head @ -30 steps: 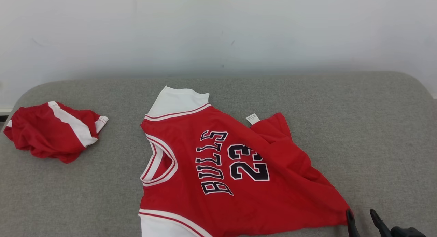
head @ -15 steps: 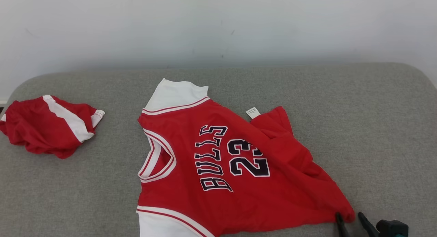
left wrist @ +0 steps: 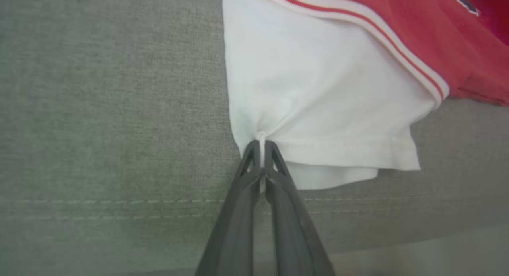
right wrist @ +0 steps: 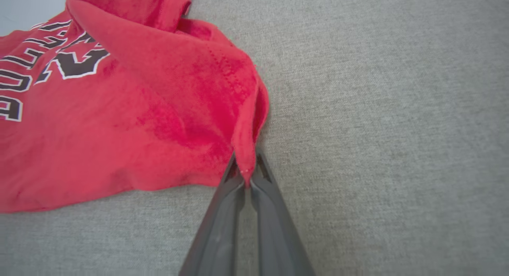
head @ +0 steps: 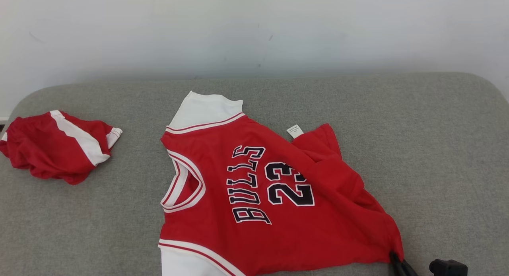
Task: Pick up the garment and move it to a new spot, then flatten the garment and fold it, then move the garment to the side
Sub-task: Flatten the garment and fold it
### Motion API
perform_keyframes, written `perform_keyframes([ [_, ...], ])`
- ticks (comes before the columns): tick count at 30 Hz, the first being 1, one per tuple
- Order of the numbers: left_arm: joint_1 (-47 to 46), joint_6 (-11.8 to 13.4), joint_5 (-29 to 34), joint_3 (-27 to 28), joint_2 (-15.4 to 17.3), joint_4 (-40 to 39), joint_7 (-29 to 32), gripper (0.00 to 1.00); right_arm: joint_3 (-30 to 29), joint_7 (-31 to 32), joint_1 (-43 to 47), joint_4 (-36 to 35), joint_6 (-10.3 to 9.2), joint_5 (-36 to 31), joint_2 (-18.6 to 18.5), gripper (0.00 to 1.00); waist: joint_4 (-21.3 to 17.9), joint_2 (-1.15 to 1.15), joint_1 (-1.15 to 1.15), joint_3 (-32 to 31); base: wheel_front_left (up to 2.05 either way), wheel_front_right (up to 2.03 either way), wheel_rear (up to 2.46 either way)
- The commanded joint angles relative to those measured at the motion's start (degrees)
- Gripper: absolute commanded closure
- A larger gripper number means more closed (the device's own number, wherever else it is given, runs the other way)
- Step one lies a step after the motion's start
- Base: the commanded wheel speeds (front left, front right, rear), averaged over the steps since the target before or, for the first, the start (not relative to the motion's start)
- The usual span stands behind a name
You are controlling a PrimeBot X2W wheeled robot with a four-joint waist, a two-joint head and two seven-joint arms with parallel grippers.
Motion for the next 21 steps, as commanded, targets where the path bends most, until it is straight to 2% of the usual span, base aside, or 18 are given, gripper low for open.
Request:
perform_keyframes([
  [1,0.7,0.1,0.5,0.0,-0.3,-0.4,0.2,1.00,-0.3,0.0,1.0,-1.2,-0.14,0.4,-0.6,1.00,0.1,0.00,0.00,-0.1,0.00,0.00,0.00],
  [9,1.9,0.1,0.5,0.8,-0.6,-4.9,0.2,1.00,-0.8,0.0,2.6,-5.7,-0.14,0.5,-1.0,1.00,0.2,0.00,0.00,-0.2,0.00,0.00,0.00],
  [17,2.3,0.1,1.0,0.7,-0.7,-5.9,0.2,1.00,-1.1,0.0,3.0,-6.6,-0.14,0.1,-0.9,1.00,0.1,0.00,0.00,-0.5,0.00,0.00,0.00],
  [18,2.3,0.2,1.3,1.7,-0.7,-6.9,0.1,1.00,-1.8,0.0,2.9,-7.1,-0.14,-0.3,-1.0,0.80,0.1,0.00,0.00,-0.5,0.00,0.00,0.00],
  [19,2.6,0.2,1.5,2.4,-0.8,-7.5,0.1,0.27,-2.0,0.0,3.1,-7.4,-0.14,-0.4,-0.8,0.00,0.0,0.00,0.00,-0.5,0.00,0.00,0.00],
  [20,3.0,0.2,1.9,3.0,-0.8,-8.6,0.1,0.00,-2.7,0.0,3.3,-7.9,-0.14,-0.9,-0.8,0.00,-0.1,0.00,0.00,-0.6,0.00,0.00,0.00],
  [21,3.3,0.2,2.1,3.8,-0.9,-9.9,0.1,0.00,-3.4,0.0,3.5,-8.6,-0.14,-1.4,-0.8,0.00,-0.1,0.00,0.00,-0.6,0.00,0.00,0.00],
])
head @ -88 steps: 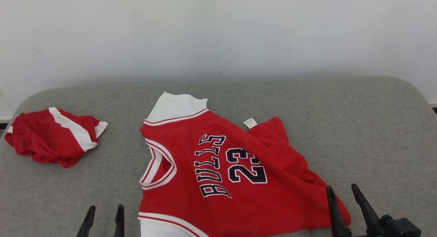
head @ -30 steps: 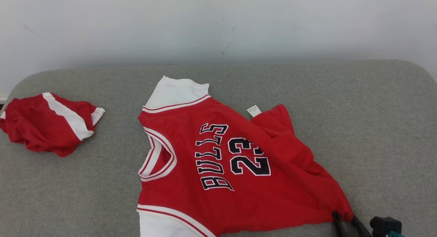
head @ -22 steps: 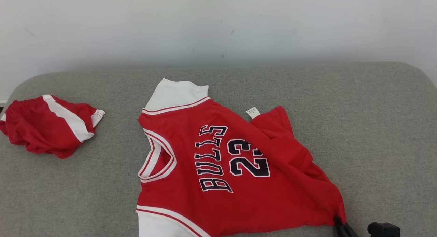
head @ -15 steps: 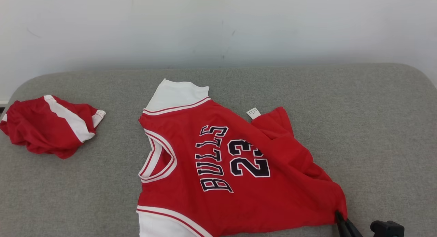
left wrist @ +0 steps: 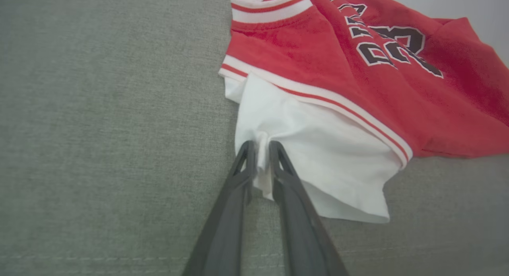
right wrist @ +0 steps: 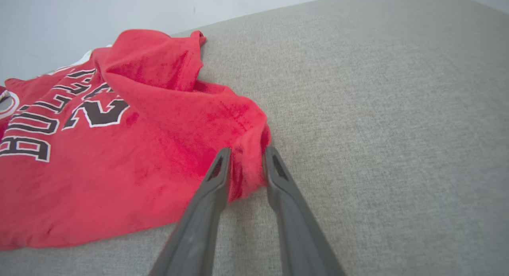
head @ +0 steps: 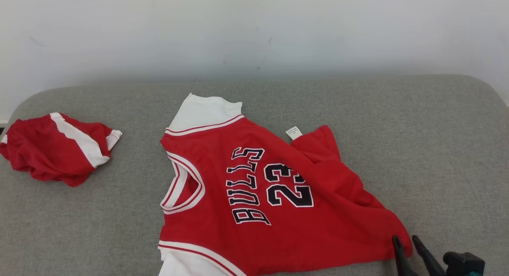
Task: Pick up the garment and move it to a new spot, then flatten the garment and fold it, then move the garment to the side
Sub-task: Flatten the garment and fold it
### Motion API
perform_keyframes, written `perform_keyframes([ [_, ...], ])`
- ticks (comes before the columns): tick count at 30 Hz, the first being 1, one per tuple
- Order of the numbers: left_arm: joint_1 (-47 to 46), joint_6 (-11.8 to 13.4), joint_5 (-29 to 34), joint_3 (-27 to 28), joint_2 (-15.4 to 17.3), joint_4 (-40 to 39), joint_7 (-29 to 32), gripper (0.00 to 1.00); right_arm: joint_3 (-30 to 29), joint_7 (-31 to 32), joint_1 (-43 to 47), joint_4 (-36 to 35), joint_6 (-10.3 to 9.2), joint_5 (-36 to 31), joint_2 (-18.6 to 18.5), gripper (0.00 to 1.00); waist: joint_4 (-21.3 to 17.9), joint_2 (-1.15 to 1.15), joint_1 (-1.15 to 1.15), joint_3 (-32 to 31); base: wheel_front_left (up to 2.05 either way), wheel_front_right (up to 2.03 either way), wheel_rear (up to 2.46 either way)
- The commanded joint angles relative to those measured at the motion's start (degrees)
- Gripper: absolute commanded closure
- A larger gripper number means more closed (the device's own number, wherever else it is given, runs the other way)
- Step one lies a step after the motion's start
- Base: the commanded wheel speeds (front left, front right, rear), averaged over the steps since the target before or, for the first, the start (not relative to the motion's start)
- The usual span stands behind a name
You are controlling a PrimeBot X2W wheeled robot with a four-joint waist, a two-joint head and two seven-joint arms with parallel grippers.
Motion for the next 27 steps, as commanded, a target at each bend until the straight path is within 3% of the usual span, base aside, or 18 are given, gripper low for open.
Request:
perform_keyframes([
  [1,1.1,0.2,0.6,0.8,-0.1,-1.2,0.0,0.00,-0.9,0.0,0.8,-1.0,-0.14,-1.0,-0.2,0.00,-0.1,-0.01,0.00,-0.1,0.00,0.00,0.00],
  [7,2.0,1.9,3.2,6.9,-0.4,-11.5,0.0,0.00,-6.8,0.0,3.5,-9.5,-0.14,-5.5,0.9,0.00,-0.2,-0.01,0.00,-1.5,0.00,0.00,0.00],
  [13,0.9,2.6,5.2,11.9,-0.5,-17.9,0.0,0.00,-9.1,0.0,4.9,-17.1,-0.14,-8.6,1.9,0.00,-0.5,-0.01,0.00,-2.6,0.00,0.00,0.00],
  [27,4.0,1.9,8.4,15.0,-0.5,-24.8,0.0,0.00,-9.9,0.0,11.0,-26.3,-0.14,-11.4,4.0,0.00,0.3,-0.01,0.00,-4.3,0.00,0.00,0.00],
])
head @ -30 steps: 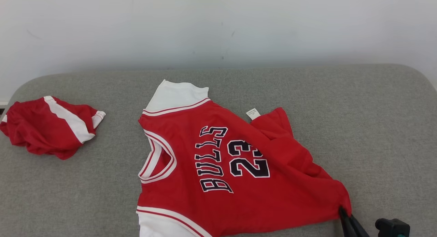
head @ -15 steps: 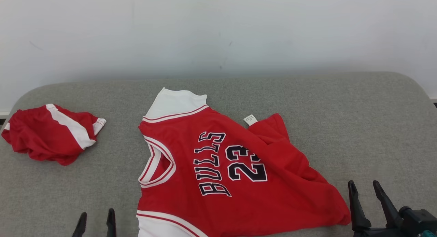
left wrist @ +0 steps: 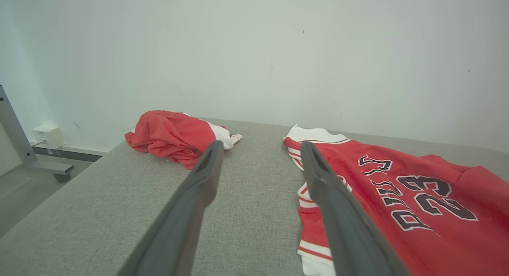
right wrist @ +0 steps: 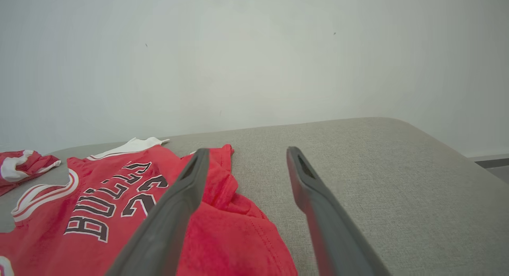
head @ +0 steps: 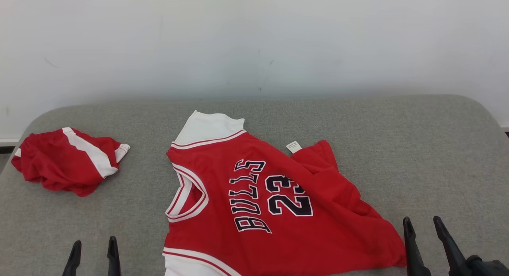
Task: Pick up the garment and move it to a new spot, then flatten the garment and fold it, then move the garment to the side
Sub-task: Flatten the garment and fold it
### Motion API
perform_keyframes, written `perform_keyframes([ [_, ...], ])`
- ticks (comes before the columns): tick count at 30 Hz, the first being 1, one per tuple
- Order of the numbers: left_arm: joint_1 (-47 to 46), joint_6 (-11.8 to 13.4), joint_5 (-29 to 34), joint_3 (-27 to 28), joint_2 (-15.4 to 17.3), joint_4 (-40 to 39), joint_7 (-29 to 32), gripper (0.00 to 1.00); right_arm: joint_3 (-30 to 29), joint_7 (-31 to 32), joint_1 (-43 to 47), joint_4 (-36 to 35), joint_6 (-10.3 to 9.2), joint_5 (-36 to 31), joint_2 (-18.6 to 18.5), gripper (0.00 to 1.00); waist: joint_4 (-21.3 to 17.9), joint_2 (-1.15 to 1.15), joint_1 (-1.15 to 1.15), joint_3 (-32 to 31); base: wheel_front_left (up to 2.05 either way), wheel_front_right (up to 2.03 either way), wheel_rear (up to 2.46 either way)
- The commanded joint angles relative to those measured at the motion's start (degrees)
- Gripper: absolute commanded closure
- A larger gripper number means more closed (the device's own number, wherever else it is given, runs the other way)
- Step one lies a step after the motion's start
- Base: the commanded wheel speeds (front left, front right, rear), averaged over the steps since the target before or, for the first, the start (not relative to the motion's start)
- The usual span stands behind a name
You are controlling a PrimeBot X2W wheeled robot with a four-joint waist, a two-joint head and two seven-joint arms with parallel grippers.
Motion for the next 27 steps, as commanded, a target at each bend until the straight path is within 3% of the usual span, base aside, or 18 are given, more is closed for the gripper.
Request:
perform_keyframes([
  [1,0.8,-0.1,0.5,0.0,0.0,-0.2,0.0,0.00,0.0,0.0,0.9,-0.2,-0.14,-0.5,0.3,0.00,0.0,0.00,0.00,0.0,0.00,0.00,0.00],
  [10,1.5,-0.8,-0.5,-1.0,0.0,3.4,0.0,0.00,0.6,0.0,0.3,1.8,-0.14,-0.7,-0.4,0.00,-0.5,0.00,0.00,0.8,0.00,0.00,0.00],
  [27,-5.4,-1.8,-1.5,-10.6,1.4,26.3,0.0,0.00,3.6,0.0,-7.9,21.6,-0.14,1.2,-3.5,0.00,-1.2,0.00,0.00,4.7,0.00,0.00,0.00],
])
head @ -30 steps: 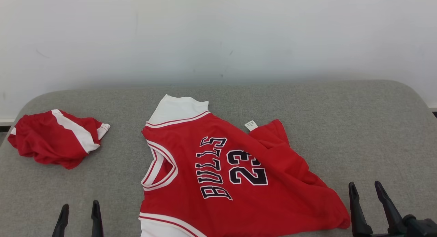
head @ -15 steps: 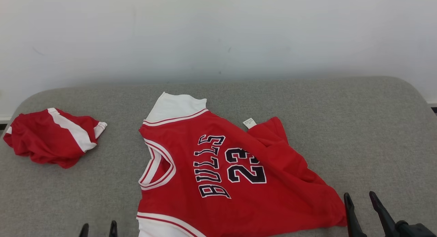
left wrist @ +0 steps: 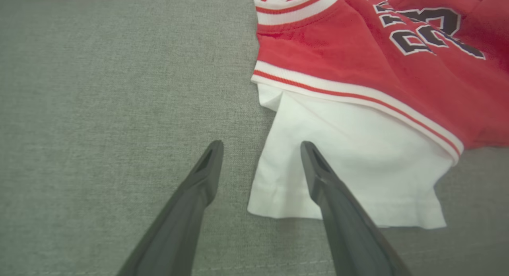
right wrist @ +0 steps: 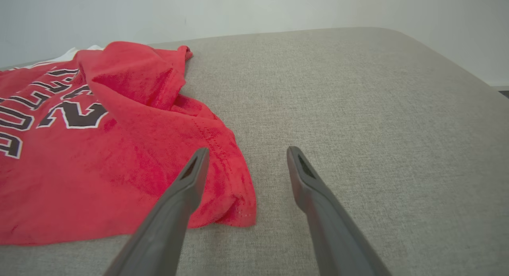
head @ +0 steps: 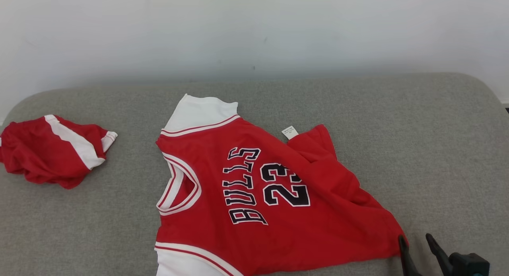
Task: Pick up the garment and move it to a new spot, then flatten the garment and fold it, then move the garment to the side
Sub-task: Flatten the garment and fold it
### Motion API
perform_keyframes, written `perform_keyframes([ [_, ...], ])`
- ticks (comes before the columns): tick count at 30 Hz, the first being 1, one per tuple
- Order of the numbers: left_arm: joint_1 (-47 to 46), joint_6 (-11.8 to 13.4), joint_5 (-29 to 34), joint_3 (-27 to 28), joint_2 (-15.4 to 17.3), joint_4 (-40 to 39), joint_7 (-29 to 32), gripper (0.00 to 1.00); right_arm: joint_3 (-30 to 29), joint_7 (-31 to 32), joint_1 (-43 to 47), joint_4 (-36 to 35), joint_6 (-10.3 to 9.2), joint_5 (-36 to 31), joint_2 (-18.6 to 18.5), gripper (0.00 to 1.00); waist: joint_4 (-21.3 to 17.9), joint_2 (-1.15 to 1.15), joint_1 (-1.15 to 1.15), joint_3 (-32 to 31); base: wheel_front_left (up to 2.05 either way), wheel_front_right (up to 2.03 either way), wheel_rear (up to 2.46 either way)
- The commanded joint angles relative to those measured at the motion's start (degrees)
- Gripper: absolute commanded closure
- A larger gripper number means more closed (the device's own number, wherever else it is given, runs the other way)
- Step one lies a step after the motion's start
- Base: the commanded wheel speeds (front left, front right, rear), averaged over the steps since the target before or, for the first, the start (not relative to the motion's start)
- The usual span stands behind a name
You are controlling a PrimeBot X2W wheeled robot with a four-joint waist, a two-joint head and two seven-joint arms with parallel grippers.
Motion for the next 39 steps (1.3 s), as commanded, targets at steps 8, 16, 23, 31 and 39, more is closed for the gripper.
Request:
perform_keyframes([
  [8,-3.1,0.1,-3.5,-3.2,1.0,5.6,0.0,0.00,2.7,0.0,-3.8,8.3,-0.14,1.5,0.9,0.00,-0.8,0.00,0.00,1.9,0.00,0.00,0.00],
  [16,-4.9,0.0,-6.1,-6.0,0.4,9.2,0.3,0.00,5.2,0.0,-7.2,15.1,-0.14,4.3,2.0,0.00,-0.8,0.00,0.00,3.0,0.00,0.00,0.00],
  [23,-5.6,-0.2,-9.0,-9.8,-0.2,10.9,0.6,1.00,9.9,0.2,-8.9,17.4,-0.04,8.3,2.5,1.00,-0.6,0.00,0.00,2.7,0.00,0.00,0.00],
  [31,-3.8,0.1,-11.1,-9.3,1.0,-1.7,0.0,1.00,14.7,0.0,-5.2,4.8,-0.06,12.5,1.4,1.00,-0.9,0.00,0.00,1.5,0.00,0.00,0.00],
  [39,-11.6,0.1,-14.2,-7.3,3.6,-12.5,0.0,1.00,17.6,0.0,-10.2,-4.7,-0.06,14.0,-0.2,1.00,-1.8,0.00,0.00,2.4,0.00,0.00,0.00],
])
